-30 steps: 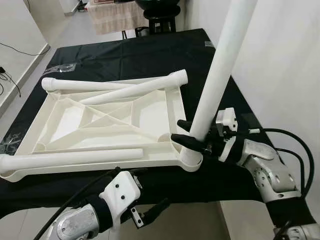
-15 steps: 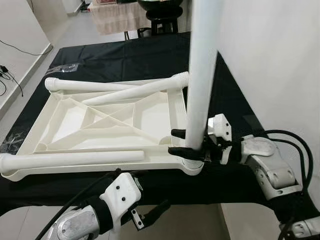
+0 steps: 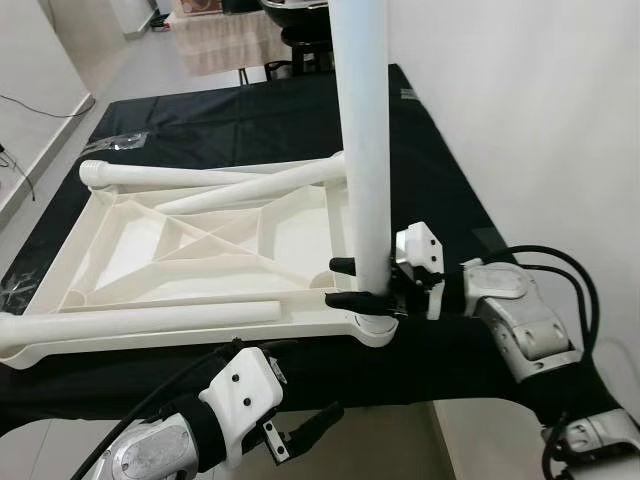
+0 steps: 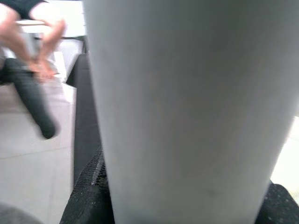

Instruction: Building children table

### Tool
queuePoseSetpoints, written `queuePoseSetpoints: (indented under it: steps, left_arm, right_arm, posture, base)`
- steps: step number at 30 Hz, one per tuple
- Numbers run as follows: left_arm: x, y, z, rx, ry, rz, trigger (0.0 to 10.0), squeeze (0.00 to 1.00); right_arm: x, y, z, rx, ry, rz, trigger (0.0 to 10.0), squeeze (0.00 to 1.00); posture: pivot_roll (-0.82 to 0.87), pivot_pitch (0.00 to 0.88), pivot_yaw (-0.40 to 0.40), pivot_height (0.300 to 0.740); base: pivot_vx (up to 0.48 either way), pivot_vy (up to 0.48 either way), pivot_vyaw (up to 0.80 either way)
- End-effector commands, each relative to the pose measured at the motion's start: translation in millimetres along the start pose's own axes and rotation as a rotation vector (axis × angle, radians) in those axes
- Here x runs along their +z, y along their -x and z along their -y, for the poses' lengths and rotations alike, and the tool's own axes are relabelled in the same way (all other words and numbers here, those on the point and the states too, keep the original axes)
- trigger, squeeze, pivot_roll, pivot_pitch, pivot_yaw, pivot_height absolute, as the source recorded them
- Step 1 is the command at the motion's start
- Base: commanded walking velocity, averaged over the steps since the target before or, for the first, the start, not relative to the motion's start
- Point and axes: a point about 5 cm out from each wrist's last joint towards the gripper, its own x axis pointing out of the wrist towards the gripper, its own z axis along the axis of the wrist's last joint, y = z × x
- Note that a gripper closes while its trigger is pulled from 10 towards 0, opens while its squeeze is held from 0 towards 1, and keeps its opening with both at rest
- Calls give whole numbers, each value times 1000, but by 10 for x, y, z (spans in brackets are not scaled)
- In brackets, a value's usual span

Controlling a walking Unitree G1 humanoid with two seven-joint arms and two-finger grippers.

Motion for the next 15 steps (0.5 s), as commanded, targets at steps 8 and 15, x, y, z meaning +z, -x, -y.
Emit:
queuePoseSetpoints:
  steps: [8, 15]
  left_arm:
    - [-2, -4, 27, -14, 3, -14, 10000, 0]
    - [8, 4, 24, 1, 6, -14, 10000, 0]
  right_arm:
    - [-471, -131, 155, -412, -208, -209, 10000, 0]
    - [-542, -102, 231, -723, -302, -176, 10000, 0]
  posture:
    - [77, 223, 58, 740]
    - [78, 233, 51, 740]
  base:
    - [0, 0, 0]
    - [0, 0, 0]
